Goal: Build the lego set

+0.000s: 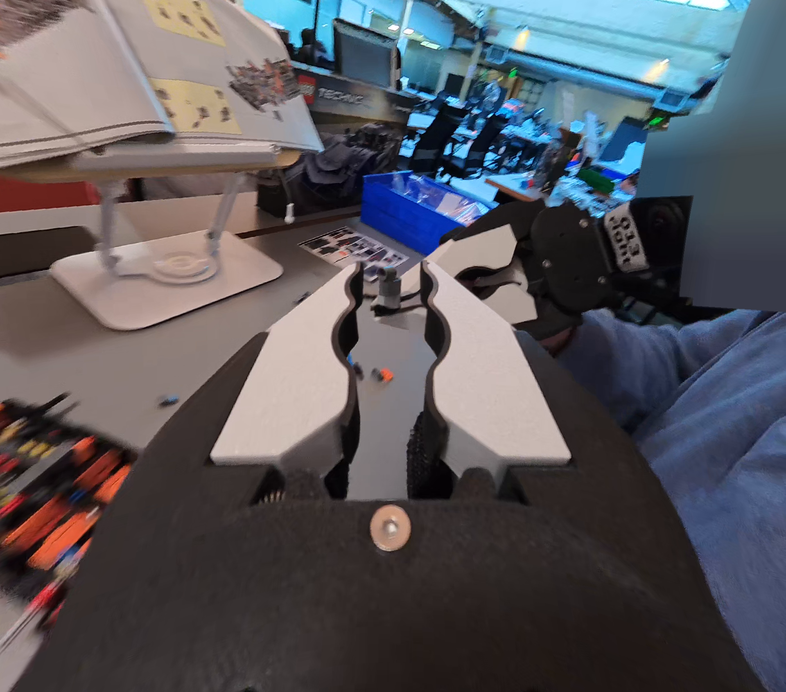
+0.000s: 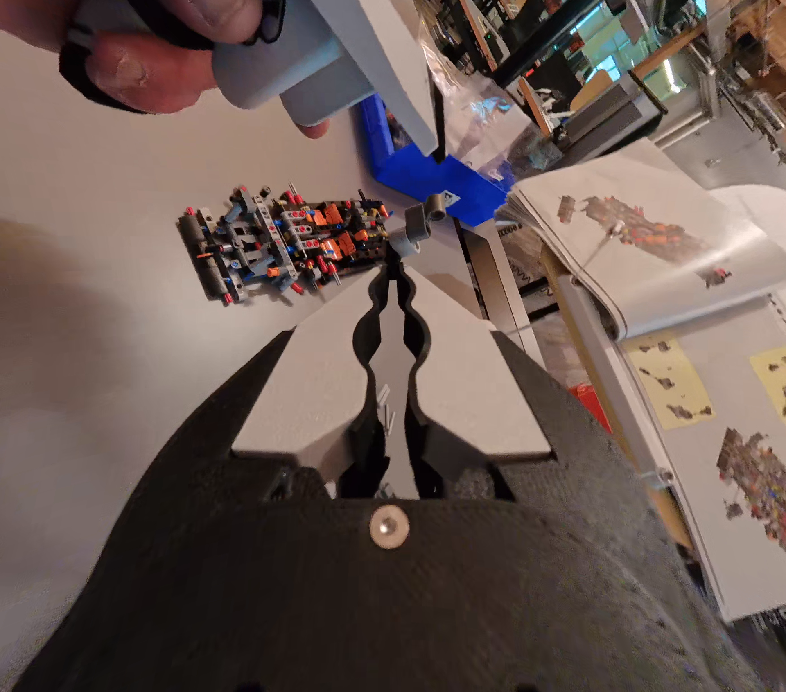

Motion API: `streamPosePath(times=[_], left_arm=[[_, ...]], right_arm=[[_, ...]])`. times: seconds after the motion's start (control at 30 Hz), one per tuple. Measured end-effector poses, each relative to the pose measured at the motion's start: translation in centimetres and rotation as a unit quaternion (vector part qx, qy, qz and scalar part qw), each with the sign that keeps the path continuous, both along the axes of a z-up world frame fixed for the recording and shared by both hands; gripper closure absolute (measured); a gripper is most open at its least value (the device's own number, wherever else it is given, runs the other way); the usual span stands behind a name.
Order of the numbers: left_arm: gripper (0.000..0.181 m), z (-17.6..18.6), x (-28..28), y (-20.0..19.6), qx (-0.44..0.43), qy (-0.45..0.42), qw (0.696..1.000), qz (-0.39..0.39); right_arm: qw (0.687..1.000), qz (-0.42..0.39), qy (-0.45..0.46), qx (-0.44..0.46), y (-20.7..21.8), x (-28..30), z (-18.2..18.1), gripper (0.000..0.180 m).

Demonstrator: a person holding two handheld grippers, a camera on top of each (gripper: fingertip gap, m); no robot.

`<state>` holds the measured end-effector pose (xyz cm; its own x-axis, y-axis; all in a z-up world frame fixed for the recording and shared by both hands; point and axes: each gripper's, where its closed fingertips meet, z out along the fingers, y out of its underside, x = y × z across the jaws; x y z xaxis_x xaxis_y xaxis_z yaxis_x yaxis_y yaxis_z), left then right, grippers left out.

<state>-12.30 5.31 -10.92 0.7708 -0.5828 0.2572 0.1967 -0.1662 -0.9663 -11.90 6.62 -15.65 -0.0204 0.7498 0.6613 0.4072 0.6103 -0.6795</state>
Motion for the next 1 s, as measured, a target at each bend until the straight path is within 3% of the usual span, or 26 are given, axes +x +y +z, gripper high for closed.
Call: streamPosePath(times=[0.5,0.63,0.83,1.0], left_arm=[[0.160,-2.6,-3.0,-3.6,-0.028,0.049,0.998,0.034],[0.170,-2.7,-3.6,-4.1,-0.025,0.039,0.998,0.040],[0.171,-2.5,-4.0,-4.3,-0.022,0.000,0.999,0.039],[0.171,-2.1,-5.0,-4.0,-0.021,-0.063,0.997,0.043]], right_arm=[[0.996,0.040,-0.028,0.070,-4.4,-4.2,-0.3,0.179],[0.996,0.047,-0.031,0.075,-5.1,-4.7,-0.3,0.179],[0.998,0.060,-0.024,0.024,-5.5,-5.0,-0.3,0.179],[0.998,0.052,-0.025,-0.011,-4.9,-4.4,-0.3,0.163]])
